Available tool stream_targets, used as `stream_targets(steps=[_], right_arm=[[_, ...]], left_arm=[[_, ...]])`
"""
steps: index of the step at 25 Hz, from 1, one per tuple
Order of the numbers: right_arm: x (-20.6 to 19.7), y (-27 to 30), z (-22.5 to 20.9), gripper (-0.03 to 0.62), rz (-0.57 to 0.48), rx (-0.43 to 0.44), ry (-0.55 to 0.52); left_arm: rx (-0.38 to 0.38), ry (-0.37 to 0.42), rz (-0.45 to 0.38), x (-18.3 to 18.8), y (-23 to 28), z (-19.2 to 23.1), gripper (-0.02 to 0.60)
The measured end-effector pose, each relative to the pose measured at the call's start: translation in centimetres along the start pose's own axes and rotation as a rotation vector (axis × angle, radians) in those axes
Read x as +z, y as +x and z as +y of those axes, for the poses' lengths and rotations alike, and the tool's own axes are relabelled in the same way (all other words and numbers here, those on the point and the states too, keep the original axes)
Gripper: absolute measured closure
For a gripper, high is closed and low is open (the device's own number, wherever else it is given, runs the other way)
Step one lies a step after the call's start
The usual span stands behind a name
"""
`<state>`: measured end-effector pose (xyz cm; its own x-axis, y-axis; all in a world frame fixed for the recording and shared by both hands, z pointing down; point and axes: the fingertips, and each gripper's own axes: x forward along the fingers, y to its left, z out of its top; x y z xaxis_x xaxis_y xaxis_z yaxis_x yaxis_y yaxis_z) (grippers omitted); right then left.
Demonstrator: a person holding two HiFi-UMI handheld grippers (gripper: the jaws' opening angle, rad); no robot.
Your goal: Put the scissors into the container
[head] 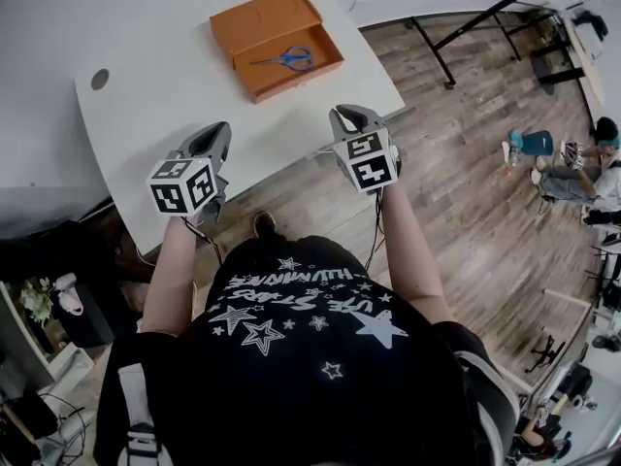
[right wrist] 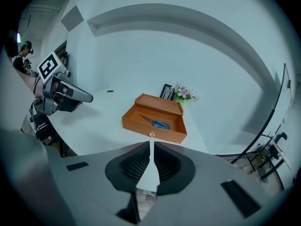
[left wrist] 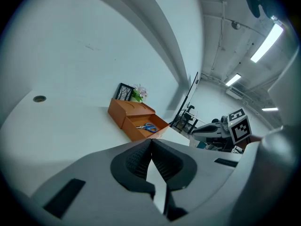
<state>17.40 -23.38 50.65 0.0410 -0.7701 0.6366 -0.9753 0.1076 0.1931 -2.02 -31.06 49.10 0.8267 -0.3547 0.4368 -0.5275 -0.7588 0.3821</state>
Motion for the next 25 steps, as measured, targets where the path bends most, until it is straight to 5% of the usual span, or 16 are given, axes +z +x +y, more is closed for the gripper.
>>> stream_targets(steps=[10, 25], right_arm=[[-3.8, -4.6, -0.2, 0.536, -0.038, 0.030, 0.048], [-10.0, -14.7, 2.9, 0.537, -0.079, 0.052, 0.045]], left_arm=[[0.003, 0.014, 0.011, -2.4, 0.2, -6.1, 0.563], [0.034, 0.024, -0.047, -8.4, -6.8, -15.2, 0.563]])
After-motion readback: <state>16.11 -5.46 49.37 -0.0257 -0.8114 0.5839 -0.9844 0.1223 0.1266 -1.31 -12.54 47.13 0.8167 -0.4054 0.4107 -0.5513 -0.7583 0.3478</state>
